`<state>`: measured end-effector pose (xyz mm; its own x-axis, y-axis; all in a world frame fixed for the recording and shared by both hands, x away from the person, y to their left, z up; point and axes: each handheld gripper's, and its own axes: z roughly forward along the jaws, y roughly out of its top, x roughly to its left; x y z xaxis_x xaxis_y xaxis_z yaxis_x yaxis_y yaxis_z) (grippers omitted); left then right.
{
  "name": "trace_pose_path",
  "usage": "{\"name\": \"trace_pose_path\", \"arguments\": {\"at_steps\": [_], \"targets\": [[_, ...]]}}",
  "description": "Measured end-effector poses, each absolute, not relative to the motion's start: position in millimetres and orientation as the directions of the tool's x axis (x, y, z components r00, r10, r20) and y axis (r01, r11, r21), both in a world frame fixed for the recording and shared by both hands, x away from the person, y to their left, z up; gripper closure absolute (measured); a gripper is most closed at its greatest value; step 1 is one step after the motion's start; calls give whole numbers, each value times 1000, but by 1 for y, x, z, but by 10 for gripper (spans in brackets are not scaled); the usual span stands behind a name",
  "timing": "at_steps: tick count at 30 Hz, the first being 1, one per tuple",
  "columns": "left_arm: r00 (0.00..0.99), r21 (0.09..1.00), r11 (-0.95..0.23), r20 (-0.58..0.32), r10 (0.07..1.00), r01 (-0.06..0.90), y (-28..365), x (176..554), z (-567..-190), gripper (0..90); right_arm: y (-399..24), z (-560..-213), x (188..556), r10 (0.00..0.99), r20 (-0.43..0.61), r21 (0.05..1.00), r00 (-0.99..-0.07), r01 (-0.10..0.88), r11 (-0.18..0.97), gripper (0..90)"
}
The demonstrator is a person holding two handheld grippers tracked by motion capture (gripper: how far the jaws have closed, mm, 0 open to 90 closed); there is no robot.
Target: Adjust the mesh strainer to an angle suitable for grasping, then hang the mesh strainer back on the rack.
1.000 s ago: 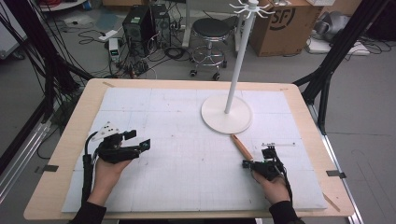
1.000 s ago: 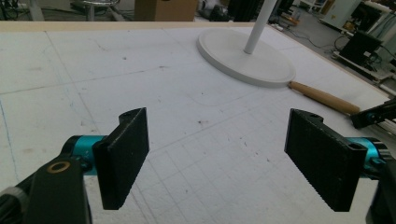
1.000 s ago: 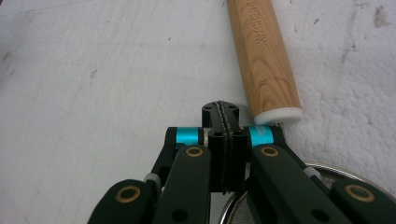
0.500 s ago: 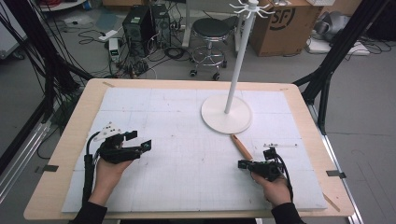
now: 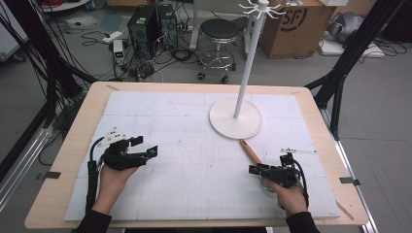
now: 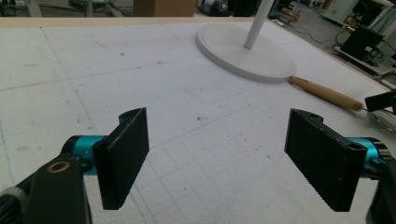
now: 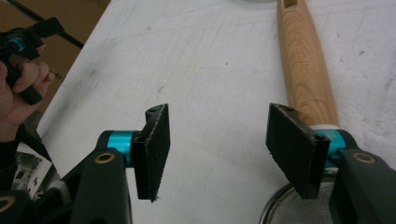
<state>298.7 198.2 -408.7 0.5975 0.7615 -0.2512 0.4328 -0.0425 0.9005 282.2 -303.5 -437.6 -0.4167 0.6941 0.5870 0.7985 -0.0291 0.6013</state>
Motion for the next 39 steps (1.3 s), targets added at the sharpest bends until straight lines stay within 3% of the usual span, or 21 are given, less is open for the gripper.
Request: {"name": "trace_pose_path", "arguments": {"at_steps": [10,24,39], "targets": [[599,897,-49,-251,760,439,197,299,-410,226,-314,-427,278,691,573,643,-442,765,-44,278],[597,896,-45,-256,760,442,197,300,-411,227,-326,-424,286,712,571,633,-408,771,-66,303],[600,896,-49,-254,759,441,197,300,-411,227,-322,-432,299,748,529,607,-400,795,-5,357]]}}
